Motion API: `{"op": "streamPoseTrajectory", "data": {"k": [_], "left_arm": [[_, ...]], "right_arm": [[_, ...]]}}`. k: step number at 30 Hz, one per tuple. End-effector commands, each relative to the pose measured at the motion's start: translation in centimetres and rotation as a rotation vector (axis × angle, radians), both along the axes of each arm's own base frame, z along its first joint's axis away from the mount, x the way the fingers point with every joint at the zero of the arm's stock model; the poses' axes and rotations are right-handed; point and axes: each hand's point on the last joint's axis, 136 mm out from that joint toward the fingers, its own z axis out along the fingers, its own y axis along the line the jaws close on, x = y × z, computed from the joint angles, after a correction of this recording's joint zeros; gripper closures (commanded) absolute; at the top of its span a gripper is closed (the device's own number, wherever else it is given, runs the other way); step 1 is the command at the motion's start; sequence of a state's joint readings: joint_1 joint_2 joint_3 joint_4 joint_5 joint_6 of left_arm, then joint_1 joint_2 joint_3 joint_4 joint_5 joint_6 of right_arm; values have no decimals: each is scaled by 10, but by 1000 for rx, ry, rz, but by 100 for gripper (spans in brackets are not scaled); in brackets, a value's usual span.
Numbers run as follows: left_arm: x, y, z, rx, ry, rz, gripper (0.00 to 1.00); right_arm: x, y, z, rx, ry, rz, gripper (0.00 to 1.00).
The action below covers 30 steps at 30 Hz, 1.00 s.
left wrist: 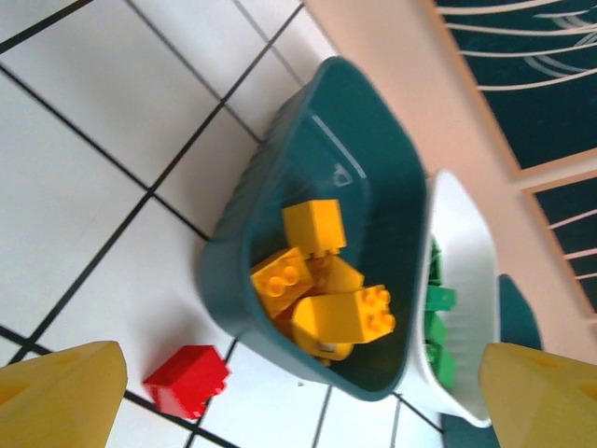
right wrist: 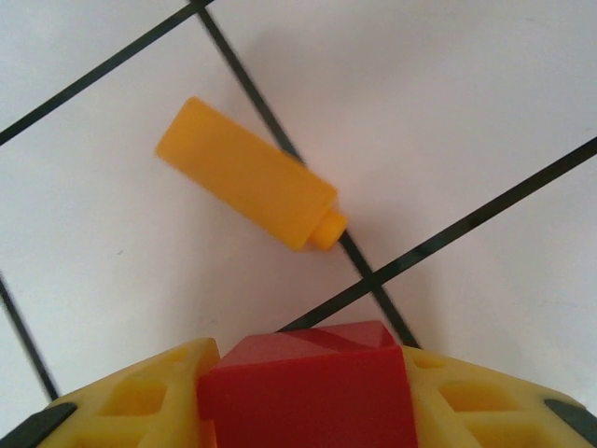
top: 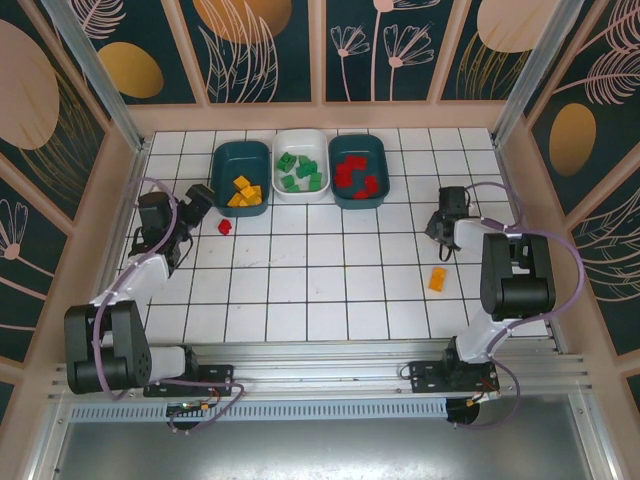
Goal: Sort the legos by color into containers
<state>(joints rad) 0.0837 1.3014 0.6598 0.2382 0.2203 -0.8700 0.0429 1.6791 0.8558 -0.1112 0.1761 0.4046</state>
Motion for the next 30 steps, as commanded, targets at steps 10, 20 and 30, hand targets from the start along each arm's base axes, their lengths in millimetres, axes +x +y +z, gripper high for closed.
{"op": "streamPoseTrajectory", "data": {"k": [10,20,30], "left_arm": [[-20,-33,-40,223,156,-75,5],[-9,-34,-92,352,301,-130,7],[1,-49,-105,424,308,-225,16]], "right_arm": [[102,162,90,126,-231,327,67],[171,211,111,129,-251,403,32],[101,179,137,109,-315,364,27]]}}
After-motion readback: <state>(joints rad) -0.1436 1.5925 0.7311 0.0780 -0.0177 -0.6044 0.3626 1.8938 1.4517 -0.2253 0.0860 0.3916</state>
